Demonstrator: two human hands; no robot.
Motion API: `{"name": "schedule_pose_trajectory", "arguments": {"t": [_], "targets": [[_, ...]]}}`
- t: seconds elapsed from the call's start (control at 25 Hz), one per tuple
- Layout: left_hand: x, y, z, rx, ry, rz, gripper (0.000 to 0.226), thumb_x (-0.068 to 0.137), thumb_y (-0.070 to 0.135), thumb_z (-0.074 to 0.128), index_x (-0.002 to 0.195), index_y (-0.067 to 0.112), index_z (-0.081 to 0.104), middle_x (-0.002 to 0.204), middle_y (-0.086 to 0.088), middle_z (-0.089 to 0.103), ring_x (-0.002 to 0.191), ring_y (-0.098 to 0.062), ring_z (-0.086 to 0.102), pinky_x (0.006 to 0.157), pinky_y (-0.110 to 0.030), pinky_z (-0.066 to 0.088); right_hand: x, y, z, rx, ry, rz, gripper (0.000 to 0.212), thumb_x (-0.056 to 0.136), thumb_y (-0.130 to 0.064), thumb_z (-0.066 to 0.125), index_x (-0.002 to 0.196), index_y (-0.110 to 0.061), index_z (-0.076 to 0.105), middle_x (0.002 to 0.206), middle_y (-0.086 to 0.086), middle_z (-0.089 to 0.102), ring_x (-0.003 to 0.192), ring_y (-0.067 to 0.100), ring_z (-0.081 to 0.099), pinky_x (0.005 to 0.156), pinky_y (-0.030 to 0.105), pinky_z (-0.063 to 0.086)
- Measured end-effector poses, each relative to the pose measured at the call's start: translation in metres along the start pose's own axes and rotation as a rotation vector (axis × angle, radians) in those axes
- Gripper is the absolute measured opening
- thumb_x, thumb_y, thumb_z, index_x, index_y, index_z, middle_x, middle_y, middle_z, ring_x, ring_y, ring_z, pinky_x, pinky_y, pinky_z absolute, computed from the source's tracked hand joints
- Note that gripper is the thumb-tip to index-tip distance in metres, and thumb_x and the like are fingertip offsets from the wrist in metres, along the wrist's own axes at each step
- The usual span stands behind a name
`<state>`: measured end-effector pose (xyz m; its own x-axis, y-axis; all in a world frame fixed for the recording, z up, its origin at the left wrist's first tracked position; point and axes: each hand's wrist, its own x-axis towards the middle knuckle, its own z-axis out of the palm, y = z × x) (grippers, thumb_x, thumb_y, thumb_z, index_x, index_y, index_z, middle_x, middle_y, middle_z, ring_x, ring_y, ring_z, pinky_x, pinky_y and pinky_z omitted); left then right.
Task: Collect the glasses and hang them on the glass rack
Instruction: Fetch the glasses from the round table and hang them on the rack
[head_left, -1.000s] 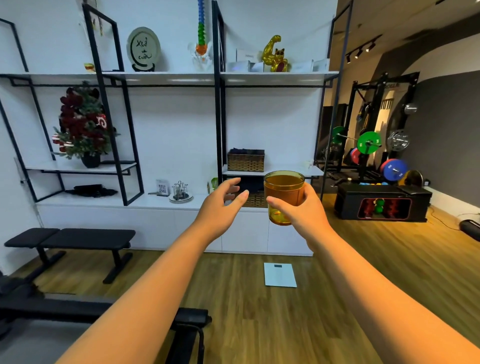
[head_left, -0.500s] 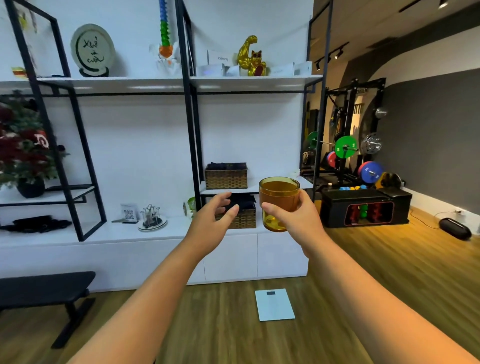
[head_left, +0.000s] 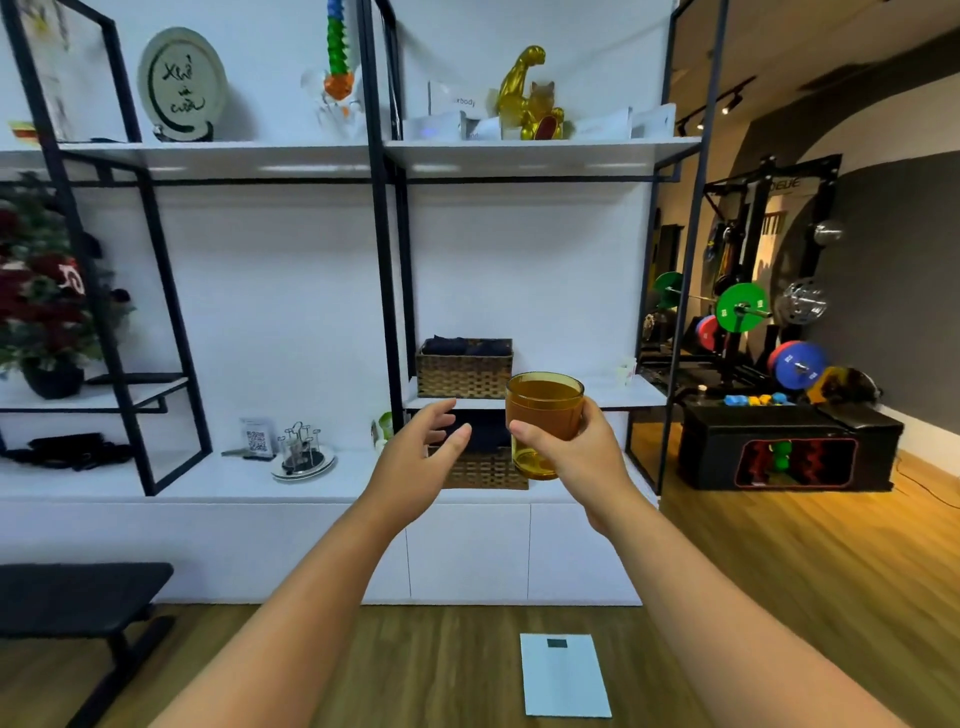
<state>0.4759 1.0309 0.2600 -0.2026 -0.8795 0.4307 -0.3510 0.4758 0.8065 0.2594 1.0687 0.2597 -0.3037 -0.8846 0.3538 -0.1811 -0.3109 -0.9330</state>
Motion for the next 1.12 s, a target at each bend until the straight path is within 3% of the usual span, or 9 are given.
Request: {"name": "schedule_pose_trajectory", "arguments": {"t": [0.2,0.36,0.44,0.56,0.68,0.76,0.88,1.0,1.12], "targets": [[0.075,-0.025,0.022,0.0,0.09,-0.07,0.044,0.101,0.045,0.061,0.144,0.038,0.054,0.13,0.017,0.063,0.111,0.012,0.057,0.085,-0.01,0.042,0.096,0.037,0.005,0.022,-0.091,-0.011,0.072,0.062,-0.061,0.095,0.12,-0.05,0.053,0.117,-0.026,0.064,0.104,0.002,0.065,0.072,0.016,0.055],[0.118,-0.052,0.026,0.032,0.154,-0.119,0.04,0.102,0.042,0.061,0.141,0.037,0.054,0.122,0.023,0.061,0.11,0.011,0.056,0.097,-0.024,0.045,0.157,0.07,0.027,0.041,-0.162,-0.004,0.074,0.059,-0.065,0.094,0.119,-0.052,0.054,0.119,-0.023,0.065,0.107,0.005,0.064,0.077,0.023,0.057],[0.138,-0.069,0.023,0.04,0.174,-0.14,0.037,0.102,0.042,0.061,0.139,0.039,0.054,0.12,0.025,0.06,0.108,0.015,0.055,0.096,-0.024,0.045,0.182,0.085,0.043,0.053,-0.191,0.001,0.07,0.06,-0.065,0.093,0.115,-0.055,0.052,0.118,-0.025,0.064,0.106,0.004,0.063,0.074,0.021,0.055],[0.166,-0.102,0.015,0.051,0.188,-0.163,0.042,0.102,0.044,0.061,0.142,0.035,0.055,0.127,0.018,0.062,0.115,0.004,0.058,0.096,-0.026,0.046,0.214,0.11,0.071,0.077,-0.234,0.01,0.077,0.062,-0.06,0.095,0.127,-0.047,0.055,0.122,-0.017,0.067,0.11,0.008,0.066,0.073,0.019,0.057],[0.204,-0.143,-0.005,0.042,0.192,-0.192,0.047,0.101,0.046,0.061,0.146,0.035,0.053,0.132,0.014,0.062,0.121,-0.005,0.06,0.103,-0.034,0.049,0.253,0.134,0.111,0.069,-0.275,0.035,0.078,0.065,-0.055,0.096,0.129,-0.044,0.055,0.123,-0.016,0.067,0.111,0.009,0.066,0.068,0.015,0.057],[0.234,-0.171,-0.024,0.048,0.196,-0.2,0.048,0.1,0.047,0.062,0.146,0.036,0.053,0.134,0.011,0.062,0.121,-0.006,0.06,0.106,-0.038,0.049,0.282,0.148,0.142,0.053,-0.298,0.041,0.079,0.065,-0.055,0.096,0.131,-0.043,0.054,0.124,-0.015,0.066,0.112,0.009,0.065,0.073,0.019,0.057],[0.285,-0.214,-0.056,0.064,0.192,-0.214,0.048,0.1,0.049,0.061,0.146,0.039,0.052,0.135,0.011,0.062,0.119,-0.002,0.059,0.105,-0.036,0.051,0.332,0.165,0.198,0.054,-0.33,0.054,0.083,0.065,-0.054,0.097,0.134,-0.042,0.054,0.125,-0.015,0.066,0.114,0.009,0.064,0.082,0.026,0.059],[0.335,-0.254,-0.087,0.112,0.188,-0.219,0.05,0.1,0.052,0.059,0.148,0.04,0.05,0.137,0.012,0.061,0.118,-0.002,0.059,0.1,-0.032,0.051,0.38,0.176,0.259,0.054,-0.342,0.043,0.089,0.063,-0.058,0.096,0.138,-0.042,0.051,0.125,-0.019,0.063,0.112,0.006,0.063,0.077,0.019,0.057],[0.375,-0.283,-0.111,0.117,0.208,-0.212,0.05,0.1,0.051,0.059,0.147,0.039,0.05,0.137,0.011,0.062,0.12,-0.005,0.059,0.101,-0.037,0.053,0.415,0.191,0.304,0.098,-0.359,0.061,0.085,0.062,-0.058,0.097,0.134,-0.043,0.054,0.123,-0.019,0.067,0.111,0.006,0.066,0.08,0.02,0.059]]}}
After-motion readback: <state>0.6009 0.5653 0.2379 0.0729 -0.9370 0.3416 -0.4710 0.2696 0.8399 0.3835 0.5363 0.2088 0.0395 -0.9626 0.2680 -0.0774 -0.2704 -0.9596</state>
